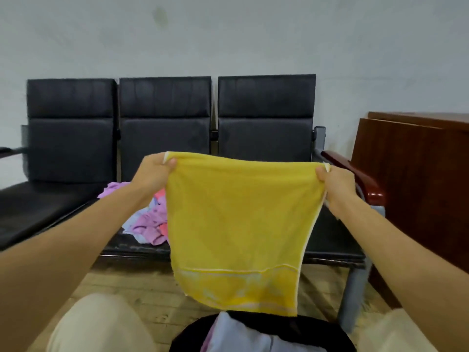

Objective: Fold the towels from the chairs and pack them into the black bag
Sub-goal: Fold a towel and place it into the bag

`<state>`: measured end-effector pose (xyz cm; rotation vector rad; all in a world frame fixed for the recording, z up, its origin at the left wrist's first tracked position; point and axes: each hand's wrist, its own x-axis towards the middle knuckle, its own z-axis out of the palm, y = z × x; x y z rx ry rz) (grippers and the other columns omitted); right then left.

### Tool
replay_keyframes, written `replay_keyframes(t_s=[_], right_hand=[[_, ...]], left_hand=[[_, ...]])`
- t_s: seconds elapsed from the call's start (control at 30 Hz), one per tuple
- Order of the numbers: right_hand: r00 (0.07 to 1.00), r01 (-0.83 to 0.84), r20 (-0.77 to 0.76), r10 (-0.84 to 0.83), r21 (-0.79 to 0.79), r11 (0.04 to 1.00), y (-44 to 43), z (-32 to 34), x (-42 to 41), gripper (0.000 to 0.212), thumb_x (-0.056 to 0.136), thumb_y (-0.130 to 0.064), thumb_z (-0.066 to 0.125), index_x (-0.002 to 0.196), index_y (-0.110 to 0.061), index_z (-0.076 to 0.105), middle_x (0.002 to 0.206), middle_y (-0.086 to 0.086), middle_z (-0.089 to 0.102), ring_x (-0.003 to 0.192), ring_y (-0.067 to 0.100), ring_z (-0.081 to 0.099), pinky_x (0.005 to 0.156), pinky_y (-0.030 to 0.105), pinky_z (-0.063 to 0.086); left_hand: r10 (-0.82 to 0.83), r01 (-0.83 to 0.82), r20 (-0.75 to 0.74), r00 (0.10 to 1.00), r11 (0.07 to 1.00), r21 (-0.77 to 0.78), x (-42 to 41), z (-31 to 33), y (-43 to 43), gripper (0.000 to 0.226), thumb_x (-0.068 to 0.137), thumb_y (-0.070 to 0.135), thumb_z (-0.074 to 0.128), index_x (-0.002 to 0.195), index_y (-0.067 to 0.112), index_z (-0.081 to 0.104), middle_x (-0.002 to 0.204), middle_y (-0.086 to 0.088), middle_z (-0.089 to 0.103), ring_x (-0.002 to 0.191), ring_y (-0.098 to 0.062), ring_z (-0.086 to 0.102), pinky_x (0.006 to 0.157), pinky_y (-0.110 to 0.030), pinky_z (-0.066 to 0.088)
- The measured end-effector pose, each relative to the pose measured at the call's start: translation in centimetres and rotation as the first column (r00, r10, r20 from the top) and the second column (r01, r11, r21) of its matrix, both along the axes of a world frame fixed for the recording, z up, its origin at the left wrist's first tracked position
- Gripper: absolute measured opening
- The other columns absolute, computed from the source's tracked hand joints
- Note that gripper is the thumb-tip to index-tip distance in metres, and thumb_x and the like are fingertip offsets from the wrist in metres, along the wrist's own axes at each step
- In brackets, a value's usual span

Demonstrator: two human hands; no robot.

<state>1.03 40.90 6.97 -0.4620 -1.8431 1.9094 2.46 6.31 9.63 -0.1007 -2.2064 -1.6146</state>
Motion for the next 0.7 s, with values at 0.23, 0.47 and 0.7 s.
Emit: replay_keyframes(t_s=[0.23,0.47,0.7], right_hand=[[0.997,0.074,-0.059,-0.05,0.561,0.824,0.2,2.0,1.8,0.039,0.098,-0.029,0.053,0.076,0.003,0.06,0.065,0.011,0.049,0.066,0.022,0.049,0.063,0.029,0.041],[0.987,0.134,0.056,-0.153,0.246,0.96,-0.1,2.3,2.5,0.05,0.095,-0.04,0.056,0.121,0.003,0.055,0.092,0.009,0.052,0.094,0.03,0.055,0.094,0.049,0.05],[0.999,0.013,0.051,-0.001,-0.247,0.969,1.6,2.6,-0.6,0.061,0.078,-0.035,0.075,0.133,-0.021,0.053,0.123,0.008,0.06,0.098,0.025,0.061,0.081,0.043,0.056]], left_hand=[[0.067,-0.066,0.001,0.998,0.991,-0.113,-0.1,0.7,-1.6,0.017,0.092,0.022,0.062,0.077,0.022,0.069,0.093,-0.017,0.07,0.089,-0.03,0.065,0.089,-0.053,0.052],[-0.009,-0.021,0.117,0.993,0.966,0.256,0.4,0.4,-0.8,0.015,0.089,0.016,0.066,0.082,0.003,0.063,0.088,-0.013,0.06,0.084,-0.023,0.057,0.084,-0.043,0.052],[0.013,-0.133,0.239,0.971,0.861,0.49,-1.4,0.7,-0.2,0.011,0.092,0.014,0.061,0.095,0.003,0.06,0.094,-0.013,0.061,0.085,-0.023,0.059,0.085,-0.038,0.051]])
